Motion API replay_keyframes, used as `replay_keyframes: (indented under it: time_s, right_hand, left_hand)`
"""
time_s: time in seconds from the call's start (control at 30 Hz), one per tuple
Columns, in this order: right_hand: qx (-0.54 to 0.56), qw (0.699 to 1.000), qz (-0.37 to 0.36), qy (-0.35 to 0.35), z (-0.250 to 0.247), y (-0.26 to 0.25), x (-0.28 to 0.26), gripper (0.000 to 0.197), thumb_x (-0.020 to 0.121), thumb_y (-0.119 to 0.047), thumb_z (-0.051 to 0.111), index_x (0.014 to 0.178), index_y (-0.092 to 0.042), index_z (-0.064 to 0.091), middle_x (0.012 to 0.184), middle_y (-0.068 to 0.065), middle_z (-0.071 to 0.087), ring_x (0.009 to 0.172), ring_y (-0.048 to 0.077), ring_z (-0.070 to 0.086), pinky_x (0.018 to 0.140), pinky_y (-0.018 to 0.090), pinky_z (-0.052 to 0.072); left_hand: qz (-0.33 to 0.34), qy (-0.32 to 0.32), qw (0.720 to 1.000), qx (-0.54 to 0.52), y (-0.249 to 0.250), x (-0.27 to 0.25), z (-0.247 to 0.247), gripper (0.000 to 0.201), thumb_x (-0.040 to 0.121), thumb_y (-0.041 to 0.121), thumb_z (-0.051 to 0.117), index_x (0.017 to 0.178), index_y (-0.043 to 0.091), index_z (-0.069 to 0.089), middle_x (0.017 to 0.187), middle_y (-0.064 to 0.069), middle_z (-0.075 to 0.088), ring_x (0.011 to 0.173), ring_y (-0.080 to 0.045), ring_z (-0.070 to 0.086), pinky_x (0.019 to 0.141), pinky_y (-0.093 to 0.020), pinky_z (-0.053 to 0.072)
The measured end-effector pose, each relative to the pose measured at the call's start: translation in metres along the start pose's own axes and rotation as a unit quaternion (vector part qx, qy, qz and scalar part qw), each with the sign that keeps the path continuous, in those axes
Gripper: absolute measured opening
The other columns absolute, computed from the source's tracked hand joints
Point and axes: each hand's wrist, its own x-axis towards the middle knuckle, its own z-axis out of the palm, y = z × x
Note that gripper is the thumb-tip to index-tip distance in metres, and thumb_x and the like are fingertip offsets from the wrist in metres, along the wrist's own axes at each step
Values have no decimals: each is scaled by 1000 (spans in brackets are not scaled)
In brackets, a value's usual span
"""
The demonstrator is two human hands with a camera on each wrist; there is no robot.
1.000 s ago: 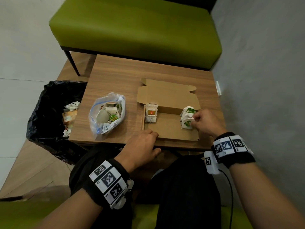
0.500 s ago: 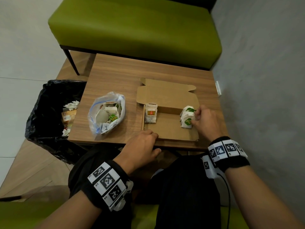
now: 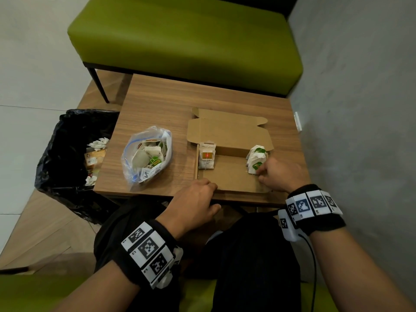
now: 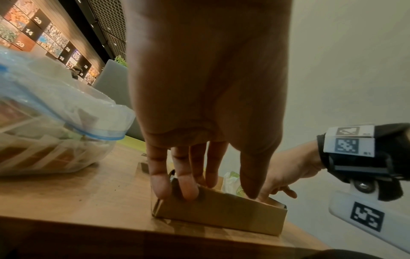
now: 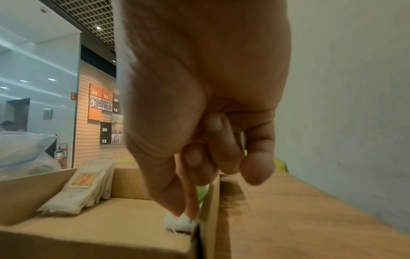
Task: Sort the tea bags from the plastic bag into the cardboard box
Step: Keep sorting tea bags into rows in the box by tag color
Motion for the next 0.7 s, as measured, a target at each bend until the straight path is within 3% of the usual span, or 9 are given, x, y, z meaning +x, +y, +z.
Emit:
replay_keyframes:
  time_s: [0.1, 0.23, 0.33, 0.4, 0.53, 0.6, 0.7]
  right_hand:
    - [5, 1000, 2, 5, -4, 0, -4, 25, 92, -41, 61, 115, -40, 70, 118, -6, 67, 104, 16, 60, 89, 38, 53]
    - [38, 999, 12, 26, -10, -7, -13, 19, 90, -40, 63, 105, -37, 74, 105, -7, 69, 94, 15, 60, 84, 38, 55]
    - [27, 999, -28, 38, -21, -26, -19, 14, 87, -40, 65, 95, -34, 75, 96, -6, 67, 88, 14, 57, 73, 31, 50]
    - [36, 997, -67, 17, -27, -48, -24, 15, 87, -39, 65, 98, -34, 73, 88, -10, 62, 88, 12, 56, 73, 30, 47]
    - [102, 978, -172, 56, -30, -100, -31, 24, 89, -37, 62, 111, -34, 70, 93, -12, 68, 91, 10, 62, 83, 38, 55]
    - [129, 964, -214, 96, -30, -124, -31, 23, 92, -37, 60, 112, -34, 69, 98, -12, 68, 92, 10, 61, 80, 34, 53]
    - [165, 939, -244, 179, -29, -158, -28, 25, 94, -35, 56, 114, -30, 69, 98, -11, 64, 92, 12, 58, 70, 30, 45]
  left_hand:
    - [2, 2, 1000, -2, -1, 1, 1, 49, 94, 40, 59, 136, 17, 51, 129, -1, 54, 122, -17, 49, 99, -33, 46]
    - [13, 33, 999, -19, 0, -2, -6, 51, 94, 39, 59, 140, 20, 48, 134, 3, 52, 122, -15, 52, 98, -33, 48]
    - [16, 84, 996, 10, -5, -10, -27, 47, 94, 39, 58, 138, 25, 49, 133, 6, 56, 115, -14, 57, 93, -32, 52]
    - [9, 112, 993, 34, -12, -17, -47, 42, 94, 39, 58, 134, 27, 53, 127, 5, 62, 111, -14, 61, 91, -35, 54]
    - [-45, 185, 979, 68, -40, -31, -87, 29, 92, 35, 62, 119, 25, 66, 114, 1, 69, 105, -18, 62, 89, -38, 52]
    - [-92, 223, 965, 98, -58, -37, -99, 26, 90, 35, 63, 112, 23, 68, 115, -1, 67, 108, -25, 58, 90, -43, 48]
    - [-173, 220, 954, 110, -81, -42, -102, 29, 88, 36, 65, 113, 21, 66, 126, -3, 56, 116, -30, 48, 90, -48, 42]
